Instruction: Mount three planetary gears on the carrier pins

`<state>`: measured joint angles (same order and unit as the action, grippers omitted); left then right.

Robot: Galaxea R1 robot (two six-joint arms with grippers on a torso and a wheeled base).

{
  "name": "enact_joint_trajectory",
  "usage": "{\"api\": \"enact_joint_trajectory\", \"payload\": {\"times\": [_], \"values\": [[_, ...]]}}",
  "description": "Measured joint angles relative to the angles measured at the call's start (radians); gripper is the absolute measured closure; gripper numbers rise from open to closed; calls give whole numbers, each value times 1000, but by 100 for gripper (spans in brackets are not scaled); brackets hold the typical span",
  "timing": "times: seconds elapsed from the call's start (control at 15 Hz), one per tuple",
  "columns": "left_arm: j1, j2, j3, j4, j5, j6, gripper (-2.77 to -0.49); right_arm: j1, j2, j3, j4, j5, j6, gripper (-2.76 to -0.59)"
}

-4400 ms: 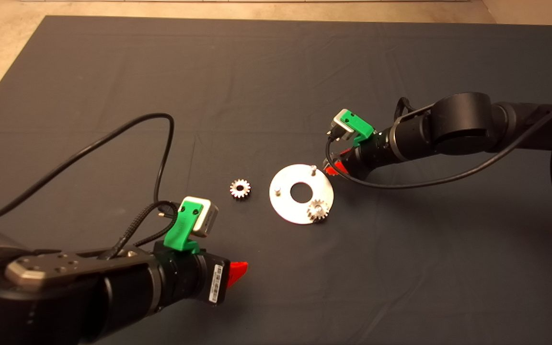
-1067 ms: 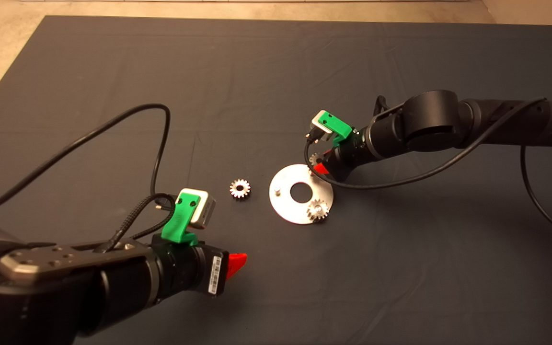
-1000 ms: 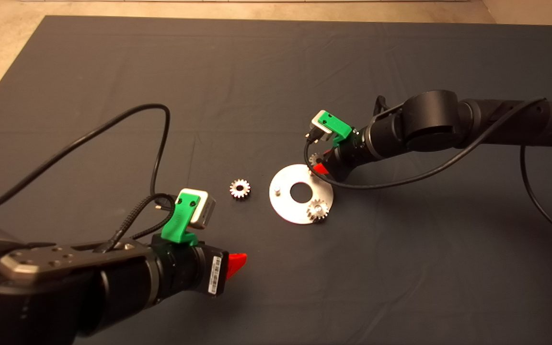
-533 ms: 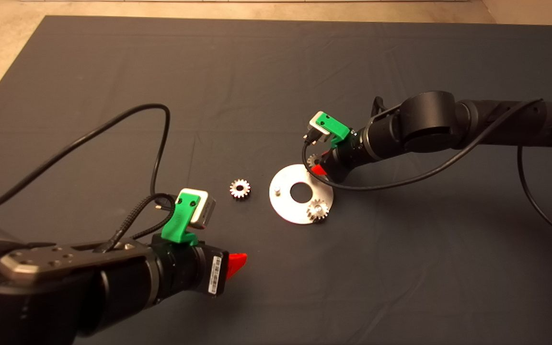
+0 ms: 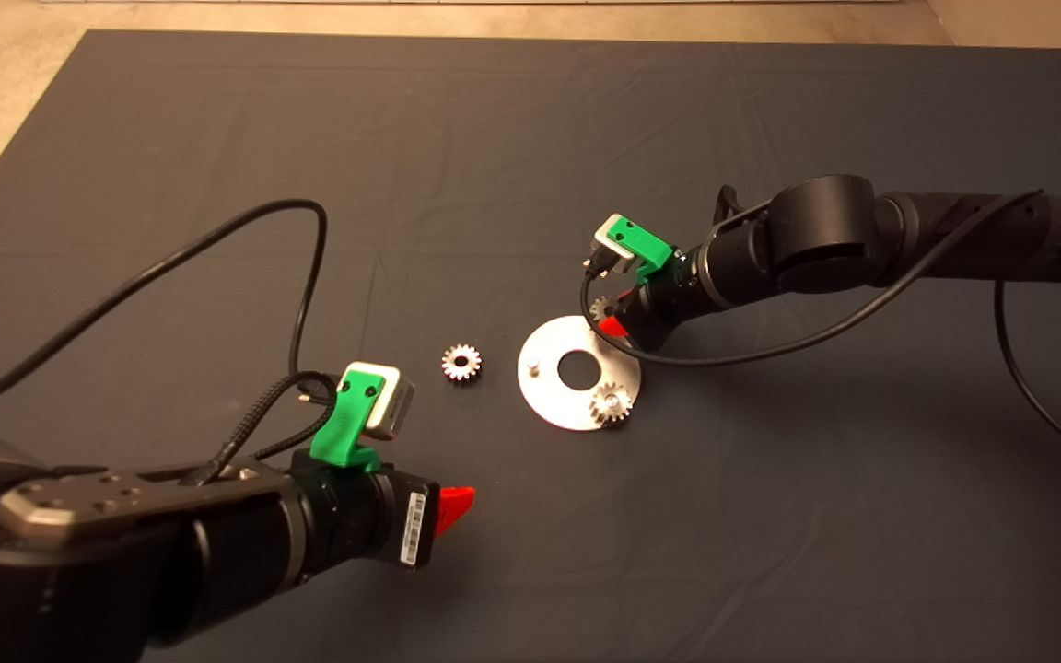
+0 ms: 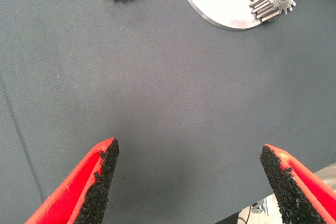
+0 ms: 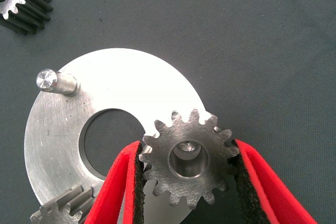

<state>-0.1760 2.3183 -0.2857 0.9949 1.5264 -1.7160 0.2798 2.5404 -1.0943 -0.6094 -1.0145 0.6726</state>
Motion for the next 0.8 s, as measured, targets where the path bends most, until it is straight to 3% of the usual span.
{"api": "enact_joint_trajectory", "payload": {"times": [0.2, 0.8], "values": [[-16, 0, 0, 0, -4, -1, -191, 0, 0, 0, 0, -1, -11, -94], [-19, -3, 0, 0, -7, -5, -191, -2, 3, 1, 0, -6, -11, -93]]}}
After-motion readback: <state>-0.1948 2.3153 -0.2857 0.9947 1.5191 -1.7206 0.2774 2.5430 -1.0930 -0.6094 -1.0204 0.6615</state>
